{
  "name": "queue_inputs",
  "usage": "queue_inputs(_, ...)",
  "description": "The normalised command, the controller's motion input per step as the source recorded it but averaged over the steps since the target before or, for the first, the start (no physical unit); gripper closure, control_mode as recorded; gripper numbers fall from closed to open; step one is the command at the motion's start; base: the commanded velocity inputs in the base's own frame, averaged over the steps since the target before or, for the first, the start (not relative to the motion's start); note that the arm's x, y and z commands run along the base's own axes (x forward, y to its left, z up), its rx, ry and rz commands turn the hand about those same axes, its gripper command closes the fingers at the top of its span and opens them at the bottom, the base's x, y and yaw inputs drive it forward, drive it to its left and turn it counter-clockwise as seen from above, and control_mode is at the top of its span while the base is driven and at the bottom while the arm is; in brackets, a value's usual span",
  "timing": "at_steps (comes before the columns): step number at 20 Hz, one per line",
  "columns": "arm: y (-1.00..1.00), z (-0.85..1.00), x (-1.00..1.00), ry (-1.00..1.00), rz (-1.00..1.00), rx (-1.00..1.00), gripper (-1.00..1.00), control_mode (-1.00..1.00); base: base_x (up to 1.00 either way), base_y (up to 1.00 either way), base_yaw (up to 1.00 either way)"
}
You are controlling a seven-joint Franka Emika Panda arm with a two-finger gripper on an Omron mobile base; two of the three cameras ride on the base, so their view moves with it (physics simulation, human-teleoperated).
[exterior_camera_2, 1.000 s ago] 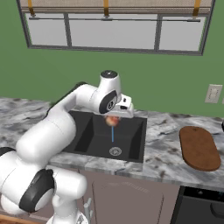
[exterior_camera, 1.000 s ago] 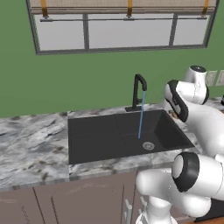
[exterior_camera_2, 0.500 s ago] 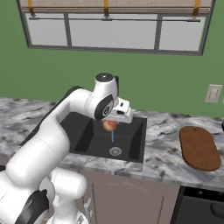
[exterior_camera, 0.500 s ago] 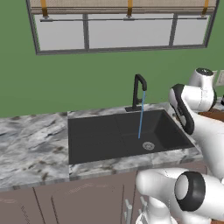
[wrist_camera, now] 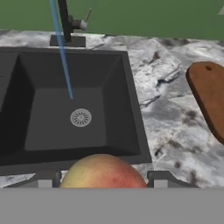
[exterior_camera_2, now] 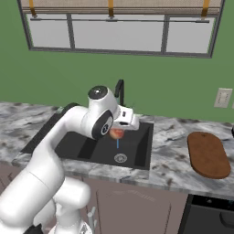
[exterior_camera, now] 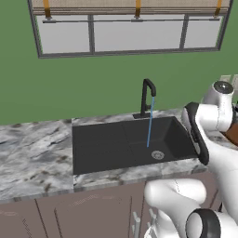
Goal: Pick the peach from the sink and place it on the cutting board to airdry. Then turn off the sink faucet.
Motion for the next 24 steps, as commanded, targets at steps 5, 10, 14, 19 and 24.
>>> queue_inputs(5,-0.28,0.00,-0.32,-0.02,-0.05,0.00,1.00,-1.00,0.00,0.00,0.00)
queue_inputs(10,-0.45,0.01,-0.14,0.00,-0.08,0.00,1.00,-1.00,0.00,0.00,0.00)
queue_inputs(14,-0.46,0.06,0.00,0.05,-0.13,0.00,1.00,-1.00,0.00,0.00,0.00)
queue_inputs(19,-0.46,0.11,0.00,0.10,-0.14,0.00,1.00,-1.00,0.00,0.00,0.00)
queue_inputs(24,-0.57,0.17,0.00,0.09,-0.11,0.00,1.00,-1.00,0.00,0.00,0.00)
